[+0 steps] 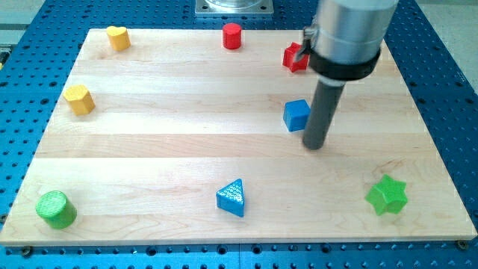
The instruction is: Push the cube into the red star
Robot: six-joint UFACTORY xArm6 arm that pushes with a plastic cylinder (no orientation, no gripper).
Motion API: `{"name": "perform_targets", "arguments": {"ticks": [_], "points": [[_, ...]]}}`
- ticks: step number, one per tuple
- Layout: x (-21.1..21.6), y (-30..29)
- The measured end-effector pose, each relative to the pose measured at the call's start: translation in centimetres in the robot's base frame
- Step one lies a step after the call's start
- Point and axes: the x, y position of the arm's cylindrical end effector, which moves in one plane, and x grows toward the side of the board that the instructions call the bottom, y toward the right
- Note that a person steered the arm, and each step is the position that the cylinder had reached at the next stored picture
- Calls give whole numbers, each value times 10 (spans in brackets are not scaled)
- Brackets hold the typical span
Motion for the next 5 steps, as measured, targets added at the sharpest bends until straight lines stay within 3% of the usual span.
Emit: {"name": "perform_targets", "arguments": {"ticks": [1, 3, 5], "points": [[-16, -12], [-106, -12], [-80, -8]]}}
